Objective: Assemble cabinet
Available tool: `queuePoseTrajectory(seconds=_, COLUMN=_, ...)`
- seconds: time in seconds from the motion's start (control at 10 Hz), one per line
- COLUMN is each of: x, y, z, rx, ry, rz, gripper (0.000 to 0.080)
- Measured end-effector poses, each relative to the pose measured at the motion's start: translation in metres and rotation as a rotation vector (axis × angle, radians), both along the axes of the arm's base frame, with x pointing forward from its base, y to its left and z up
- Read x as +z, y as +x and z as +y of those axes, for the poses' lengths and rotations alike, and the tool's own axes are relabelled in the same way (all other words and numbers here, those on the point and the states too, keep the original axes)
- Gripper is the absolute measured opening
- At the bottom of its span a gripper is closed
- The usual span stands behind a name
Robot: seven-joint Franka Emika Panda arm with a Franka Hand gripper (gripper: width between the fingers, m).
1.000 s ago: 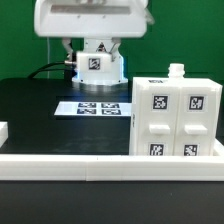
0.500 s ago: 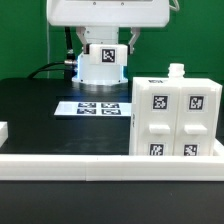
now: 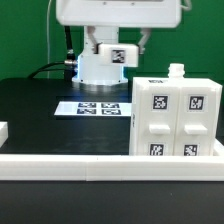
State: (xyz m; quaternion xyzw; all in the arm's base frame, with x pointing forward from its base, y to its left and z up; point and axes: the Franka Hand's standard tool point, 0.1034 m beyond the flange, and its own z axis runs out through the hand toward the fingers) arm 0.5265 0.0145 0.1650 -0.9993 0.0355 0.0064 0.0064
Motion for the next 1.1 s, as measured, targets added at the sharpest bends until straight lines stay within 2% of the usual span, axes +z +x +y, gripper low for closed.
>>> queuePoseTrajectory(seconds=0.3, x=0.012, y=0.031, z=0.027, rx=-0.038, ry=-0.001, rz=-0.023, gripper=0.0563)
queuePoseTrajectory(seconds=0.5, x=0.018, y=0.059, z=0.046, rx=-0.045, ry=-0.001, rz=-0.037, gripper=0.0563)
queuePoseTrajectory(seconds=0.6, x=0.018, y=0.067, z=0.046, rx=-0.041, ry=-0.002, rz=-0.055, gripper=0.0563)
queuePoseTrajectory(seconds=1.0, x=0.014, y=0.062, z=0.045, rx=-0.042, ry=-0.003, rz=-0.044, gripper=0.0563)
queuePoseTrajectory(seconds=1.1, x=0.008, y=0.058, z=0.048, rx=-0.037, ry=-0.005, rz=-0.038, gripper=0.0563)
